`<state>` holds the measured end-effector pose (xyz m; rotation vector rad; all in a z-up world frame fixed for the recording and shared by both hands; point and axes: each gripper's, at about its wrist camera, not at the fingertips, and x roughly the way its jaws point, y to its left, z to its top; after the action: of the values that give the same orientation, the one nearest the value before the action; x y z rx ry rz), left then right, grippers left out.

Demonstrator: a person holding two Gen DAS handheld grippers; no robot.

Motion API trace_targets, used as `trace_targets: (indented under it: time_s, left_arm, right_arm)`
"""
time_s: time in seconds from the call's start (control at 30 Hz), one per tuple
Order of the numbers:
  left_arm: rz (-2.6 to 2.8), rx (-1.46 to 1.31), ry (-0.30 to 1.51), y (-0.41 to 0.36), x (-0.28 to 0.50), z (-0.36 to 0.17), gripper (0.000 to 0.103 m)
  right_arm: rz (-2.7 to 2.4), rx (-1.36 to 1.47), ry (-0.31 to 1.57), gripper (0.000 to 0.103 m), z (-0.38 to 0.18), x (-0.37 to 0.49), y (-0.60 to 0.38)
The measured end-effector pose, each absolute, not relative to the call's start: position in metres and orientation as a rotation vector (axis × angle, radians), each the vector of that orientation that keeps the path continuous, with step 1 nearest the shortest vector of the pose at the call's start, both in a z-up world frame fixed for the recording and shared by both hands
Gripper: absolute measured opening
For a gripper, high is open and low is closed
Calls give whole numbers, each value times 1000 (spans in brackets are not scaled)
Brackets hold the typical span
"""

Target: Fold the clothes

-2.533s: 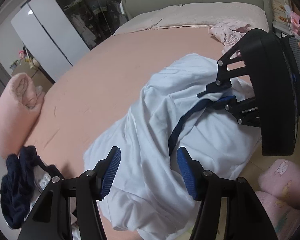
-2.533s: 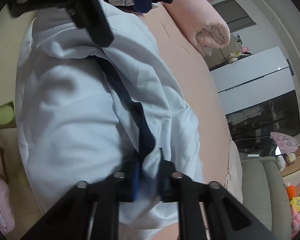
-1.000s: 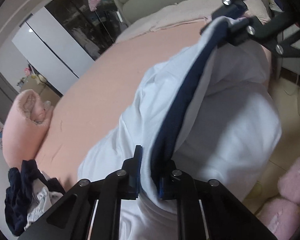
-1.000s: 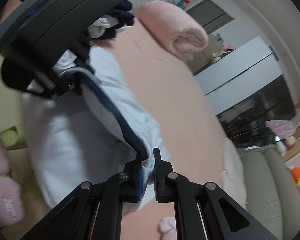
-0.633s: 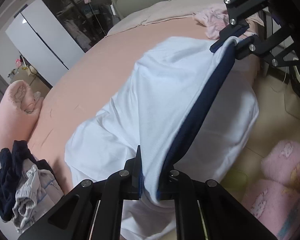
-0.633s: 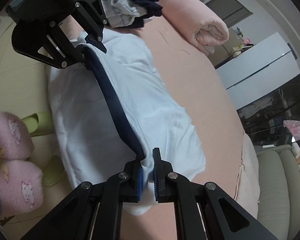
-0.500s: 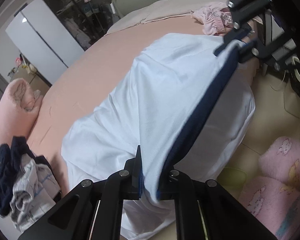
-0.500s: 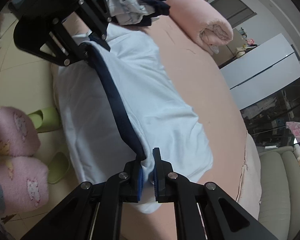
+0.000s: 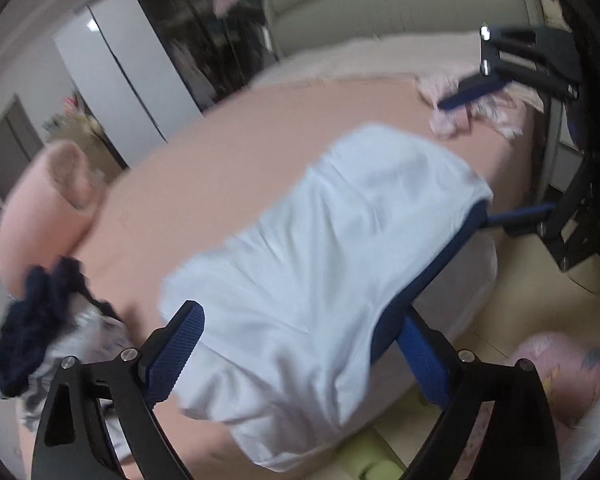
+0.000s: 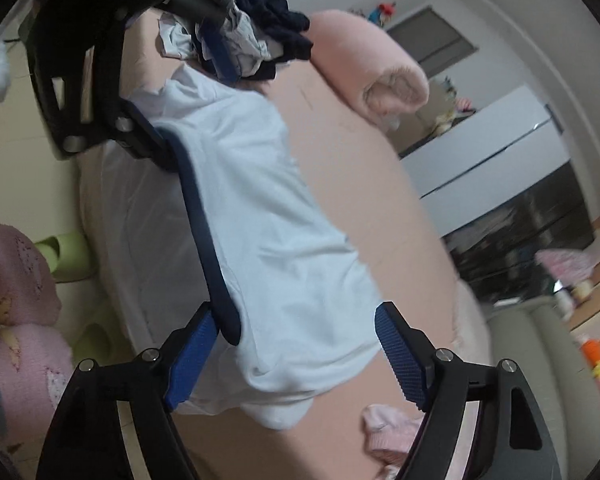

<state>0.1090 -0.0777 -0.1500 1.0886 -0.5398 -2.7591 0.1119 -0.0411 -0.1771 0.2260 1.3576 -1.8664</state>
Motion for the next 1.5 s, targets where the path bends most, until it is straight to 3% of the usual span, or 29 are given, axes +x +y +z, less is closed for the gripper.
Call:
trace_targets:
  time_s: [0.2, 0.5, 0.8, 1.03, 1.27, 1.5]
  left_arm:
    - [-2734, 953, -634, -68, 116, -130, 96]
    - [-2672, 917, -595, -90, 100, -127, 96]
    - [-2673, 1049, -330, -145, 73, -131, 96]
    - [-2657, 1141, -296, -167, 52, -134, 96]
    - [-2651, 1365, -98, -189, 26, -159, 96]
    - [-2554, 1468, 167, -225, 30, -181, 96]
  right_arm:
    - [-1926, 179, 1384, 80, -169, 107, -43]
    - [-2008, 214, 1374, 80, -163, 82, -52]
    - [-2007, 403, 1238, 80, -150, 50, -52]
    - [-2009, 379, 1210, 80, -131, 40, -52]
    - [-2042, 704, 968, 80, -146, -17, -59]
    - [-2089, 889, 897, 80, -167, -53, -49]
